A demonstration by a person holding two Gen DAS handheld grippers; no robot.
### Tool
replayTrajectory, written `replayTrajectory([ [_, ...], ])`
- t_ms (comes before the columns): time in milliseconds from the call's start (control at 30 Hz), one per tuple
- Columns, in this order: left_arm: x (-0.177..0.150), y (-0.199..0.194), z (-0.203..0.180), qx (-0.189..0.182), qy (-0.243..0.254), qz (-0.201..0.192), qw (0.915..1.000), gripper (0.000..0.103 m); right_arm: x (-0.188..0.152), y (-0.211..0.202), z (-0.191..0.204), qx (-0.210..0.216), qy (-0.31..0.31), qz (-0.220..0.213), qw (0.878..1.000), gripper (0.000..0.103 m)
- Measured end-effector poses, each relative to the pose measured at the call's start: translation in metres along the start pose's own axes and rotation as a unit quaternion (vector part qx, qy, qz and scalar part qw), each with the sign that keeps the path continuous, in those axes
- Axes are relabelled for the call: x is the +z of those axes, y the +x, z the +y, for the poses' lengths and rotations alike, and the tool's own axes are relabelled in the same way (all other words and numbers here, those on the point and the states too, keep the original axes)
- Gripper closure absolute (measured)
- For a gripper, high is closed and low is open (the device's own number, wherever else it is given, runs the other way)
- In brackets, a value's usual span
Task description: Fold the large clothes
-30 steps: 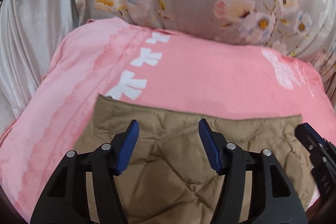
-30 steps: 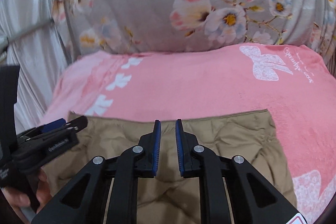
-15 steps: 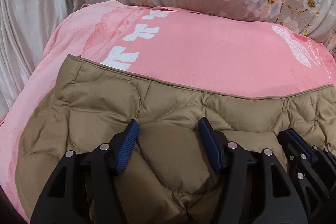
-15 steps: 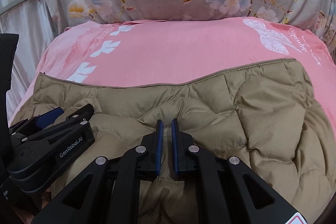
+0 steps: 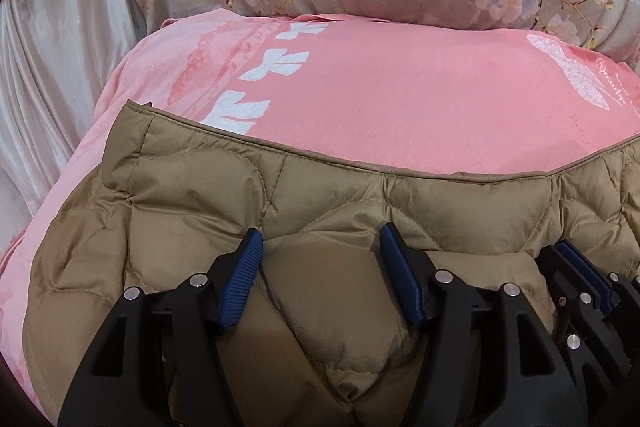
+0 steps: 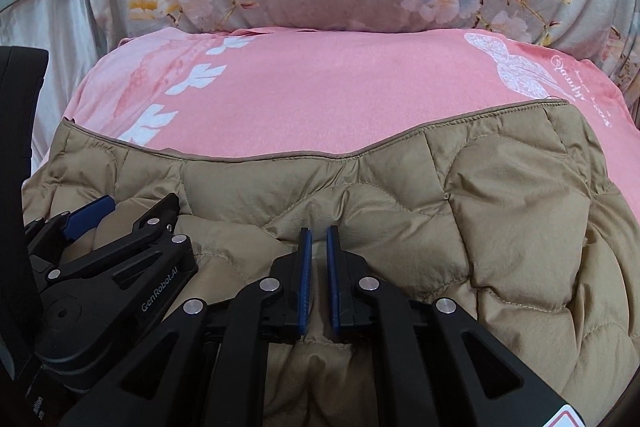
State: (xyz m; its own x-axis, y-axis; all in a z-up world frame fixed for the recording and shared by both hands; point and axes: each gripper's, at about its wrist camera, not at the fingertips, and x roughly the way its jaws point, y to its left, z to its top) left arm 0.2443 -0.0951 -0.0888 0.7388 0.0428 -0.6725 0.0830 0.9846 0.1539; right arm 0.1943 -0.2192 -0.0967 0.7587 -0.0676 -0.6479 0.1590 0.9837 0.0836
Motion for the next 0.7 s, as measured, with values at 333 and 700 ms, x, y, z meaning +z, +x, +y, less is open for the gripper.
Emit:
replayTrajectory([
  [333, -0.0012, 0.001, -0.0026, 0.008, 0.005, -0.001, 1.0, 0.044, -0.0006, 0.0025, 0.0012, -0.005, -0.004, 0.003, 1.0, 0.097],
  [700, -0.002, 0.0023, -0.0024, 0.009, 0.005, -0.002, 0.9999, 0.043, -0.0011, 0.0041, 0.0006, -0.004, -0.004, 0.004, 1.0, 0.097],
])
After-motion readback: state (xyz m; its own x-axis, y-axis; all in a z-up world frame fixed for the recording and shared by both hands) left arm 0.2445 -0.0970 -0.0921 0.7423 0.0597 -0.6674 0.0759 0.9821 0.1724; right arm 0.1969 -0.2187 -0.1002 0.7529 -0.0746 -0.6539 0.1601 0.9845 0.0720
